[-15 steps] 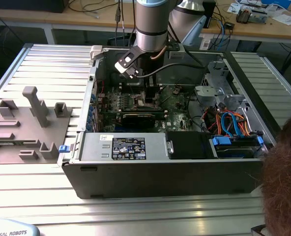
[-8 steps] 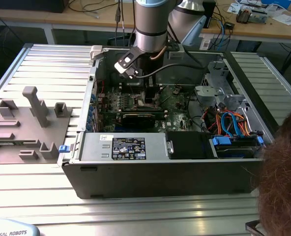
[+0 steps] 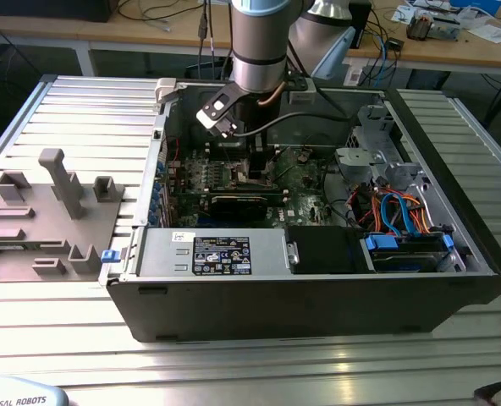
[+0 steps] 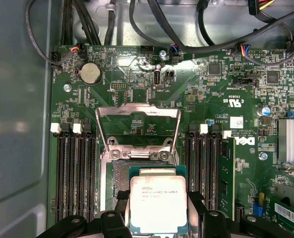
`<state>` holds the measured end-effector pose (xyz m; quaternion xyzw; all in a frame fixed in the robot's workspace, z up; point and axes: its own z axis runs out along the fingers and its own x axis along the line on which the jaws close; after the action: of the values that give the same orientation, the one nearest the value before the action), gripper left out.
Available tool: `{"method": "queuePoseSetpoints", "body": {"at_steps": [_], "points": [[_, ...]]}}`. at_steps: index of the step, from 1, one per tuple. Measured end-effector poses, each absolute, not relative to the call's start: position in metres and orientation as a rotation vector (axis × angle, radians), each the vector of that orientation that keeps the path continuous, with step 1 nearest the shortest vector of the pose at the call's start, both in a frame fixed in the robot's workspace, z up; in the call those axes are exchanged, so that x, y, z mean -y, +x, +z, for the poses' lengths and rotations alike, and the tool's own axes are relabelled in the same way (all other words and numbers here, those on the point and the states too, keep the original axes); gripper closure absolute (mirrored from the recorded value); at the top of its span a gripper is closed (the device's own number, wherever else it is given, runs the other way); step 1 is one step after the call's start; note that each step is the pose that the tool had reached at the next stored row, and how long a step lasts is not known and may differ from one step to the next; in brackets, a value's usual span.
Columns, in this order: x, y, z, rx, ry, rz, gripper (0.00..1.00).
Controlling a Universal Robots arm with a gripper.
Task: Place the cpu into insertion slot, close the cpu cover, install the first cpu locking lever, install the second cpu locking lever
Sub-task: 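Place the cpu into insertion slot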
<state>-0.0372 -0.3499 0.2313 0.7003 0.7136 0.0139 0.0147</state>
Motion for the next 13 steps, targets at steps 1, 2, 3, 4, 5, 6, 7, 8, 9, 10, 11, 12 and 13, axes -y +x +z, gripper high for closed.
{"method": "queuePoseSetpoints", "body": {"at_steps": [1, 2, 3, 4, 5, 6, 7, 8, 9, 10, 11, 12, 13], "points": [[0.3498, -0.0372, 0.2311, -2.221, 2.18, 0.043, 0.46], [0.3496, -0.0373, 0.2309, -2.221, 2.18, 0.043, 0.46], [0.3495, -0.0374, 0.2308, -2.221, 2.18, 0.043, 0.46], [0.3494, -0.0375, 0.2307, -2.221, 2.18, 0.043, 0.46], [0.3494, -0.0377, 0.2306, -2.221, 2.18, 0.043, 0.46], [0.3493, -0.0378, 0.2304, -2.221, 2.18, 0.043, 0.46], [0.3492, -0.0379, 0.2302, -2.221, 2.18, 0.043, 0.46], [0.3492, -0.038, 0.2301, -2.221, 2.18, 0.043, 0.46], [0.3491, -0.038, 0.2299, -2.221, 2.18, 0.043, 0.46], [0.3489, -0.038, 0.2298, -2.221, 2.18, 0.043, 0.46], [0.3487, -0.0381, 0.2296, -2.221, 2.18, 0.043, 0.46], [0.3484, -0.0381, 0.2294, -2.221, 2.18, 0.043, 0.46], [0.3481, -0.0381, 0.2293, -2.221, 2.18, 0.043, 0.46]]}}
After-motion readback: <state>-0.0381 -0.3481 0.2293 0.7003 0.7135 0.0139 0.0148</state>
